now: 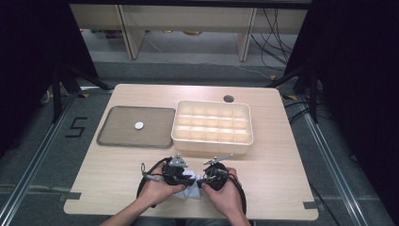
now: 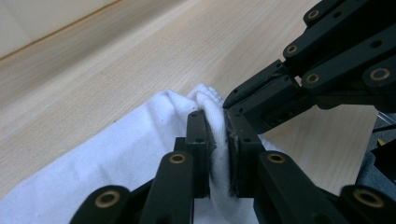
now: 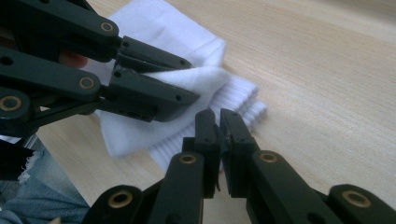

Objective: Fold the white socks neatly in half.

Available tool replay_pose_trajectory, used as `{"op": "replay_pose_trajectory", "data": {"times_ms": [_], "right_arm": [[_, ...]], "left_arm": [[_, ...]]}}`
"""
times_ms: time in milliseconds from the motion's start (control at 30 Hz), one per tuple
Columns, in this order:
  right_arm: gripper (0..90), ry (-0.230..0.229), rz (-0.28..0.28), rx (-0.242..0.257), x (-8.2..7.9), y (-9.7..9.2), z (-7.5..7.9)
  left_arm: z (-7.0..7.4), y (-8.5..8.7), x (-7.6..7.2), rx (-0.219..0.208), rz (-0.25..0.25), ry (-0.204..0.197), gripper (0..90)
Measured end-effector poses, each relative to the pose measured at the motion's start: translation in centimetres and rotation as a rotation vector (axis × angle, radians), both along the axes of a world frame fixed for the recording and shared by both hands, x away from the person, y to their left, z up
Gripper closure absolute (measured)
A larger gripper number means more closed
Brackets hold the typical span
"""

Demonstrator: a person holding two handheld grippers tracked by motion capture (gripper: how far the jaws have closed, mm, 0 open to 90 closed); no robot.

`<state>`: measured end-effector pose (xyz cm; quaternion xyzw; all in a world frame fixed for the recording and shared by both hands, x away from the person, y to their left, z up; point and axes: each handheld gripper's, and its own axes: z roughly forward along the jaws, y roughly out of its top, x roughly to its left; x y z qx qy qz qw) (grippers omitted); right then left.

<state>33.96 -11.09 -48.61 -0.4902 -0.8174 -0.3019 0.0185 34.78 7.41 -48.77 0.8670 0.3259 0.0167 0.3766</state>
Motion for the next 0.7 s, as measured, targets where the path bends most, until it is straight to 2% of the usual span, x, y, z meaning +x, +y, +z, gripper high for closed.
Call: {"op": "replay_pose_trajectory", "data": {"times_ms": [33, 67, 100, 133, 167, 200, 300, 400, 467, 533, 567, 700], "right_arm": [[86.1, 0.003, 0.007, 0.024, 0.0, 0.0, 0.0], [85.9, 0.002, -0.005, -0.007, 0.0, -0.1, 0.1], [85.7, 0.0, 0.01, 0.027, 0.0, -0.2, 0.1], [85.6, -0.008, 0.013, 0.009, 0.1, -0.3, 0.2], [85.4, -0.003, 0.003, 0.023, 0.0, -0.3, 0.3], [85.3, -0.022, 0.011, 0.027, 0.0, -0.4, 0.3], [84.9, -0.04, 0.012, 0.039, 0.1, -0.6, 0.5], [84.4, -0.029, -0.011, 0.031, 0.0, -0.9, 1.0], [84.2, -0.044, -0.009, 0.032, 0.1, -1.0, 1.3], [83.6, -0.04, -0.031, 0.036, 0.0, -1.0, 1.6], [83.2, -0.056, -0.022, 0.028, 0.1, -1.2, 1.8], [81.2, -0.069, -0.042, 0.029, -0.2, -0.9, 2.5]], "left_arm": [[0.0, 0.0, 0.0, -0.001, -0.009, 0.0, 78.2], [0.0, -0.2, -0.2, -0.027, 0.005, 0.003, 76.6], [0.0, -0.2, -0.2, -0.031, 0.003, 0.005, 74.8], [0.2, -0.2, -0.2, -0.034, -0.012, 0.005, 73.2], [0.3, -0.1, -0.2, -0.043, -0.012, 0.006, 71.4], [0.5, -0.1, -0.3, -0.058, -0.009, 0.013, 69.5], [1.0, 0.2, -0.4, -0.085, -0.003, 0.004, 65.8], [1.9, 1.0, -0.5, -0.123, 0.013, -0.004, 64.1], [2.3, 1.4, -0.6, -0.129, 0.024, -0.013, 63.9], [2.5, 1.9, -0.6, -0.113, 0.029, -0.018, 62.9], [2.4, 2.0, -0.7, -0.109, 0.032, -0.017, 62.5], [1.8, 2.3, -0.8, -0.107, 0.036, 0.005, 61.4]]}}
